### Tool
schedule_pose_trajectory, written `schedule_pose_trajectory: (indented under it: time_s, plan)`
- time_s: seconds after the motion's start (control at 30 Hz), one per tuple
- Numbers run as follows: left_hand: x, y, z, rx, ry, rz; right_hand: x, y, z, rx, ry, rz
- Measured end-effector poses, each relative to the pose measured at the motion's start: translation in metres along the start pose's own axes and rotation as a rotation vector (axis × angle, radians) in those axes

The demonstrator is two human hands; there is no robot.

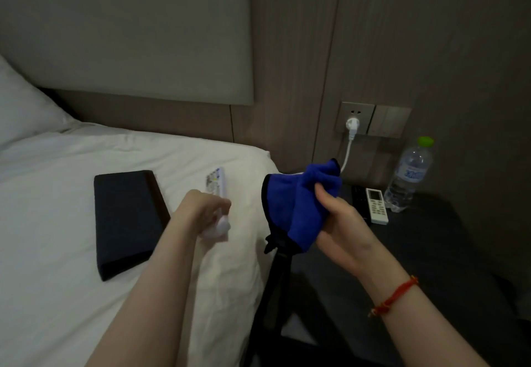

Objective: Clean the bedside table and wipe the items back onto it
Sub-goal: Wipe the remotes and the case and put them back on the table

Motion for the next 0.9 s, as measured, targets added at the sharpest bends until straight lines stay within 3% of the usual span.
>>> schedule_pose_trajectory:
  time_s: [0.1,0.2,0.33,0.4,0.47,0.67,0.77,0.9]
  plan:
    - [0.040,0.030,0.003,0.244,-0.065,-0.330,0.012,-0.011,-0.006,-0.134,-0.001,0.014]
    - [0.078,0.048,0.016,0.379,0.037,-0.410,0.024,-0.022,-0.011,-0.242,-0.015,0.034]
    - [0.128,0.065,0.037,0.366,0.408,-0.256,0.044,-0.023,-0.019,-0.338,0.007,-0.080]
    - [0.160,0.081,0.045,0.213,0.645,-0.134,0.053,-0.023,-0.025,-0.342,0.026,-0.092]
    - [0.184,0.107,0.045,0.110,0.783,-0.125,0.062,-0.025,-0.034,-0.299,0.002,-0.062]
    - [0.200,0.144,0.038,-0.173,0.889,-0.012,0.081,-0.062,-0.058,0.268,-0.175,0.183]
    - [0.215,0.151,0.033,-0.217,0.908,0.000,0.084,-0.079,-0.088,0.327,-0.280,0.347]
    - [0.224,0.146,0.034,-0.180,0.919,0.006,0.078,-0.088,-0.123,0.340,-0.392,0.416]
Point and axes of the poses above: each hand's wrist, its own x-axis away from the middle knuckle, its own y-axis out of the palm, z = x × y, the point moved 10 cm from there along -x, towards the middle knuckle, and after that the axes turned 8 degrees about -y, right-handed, at the moved point
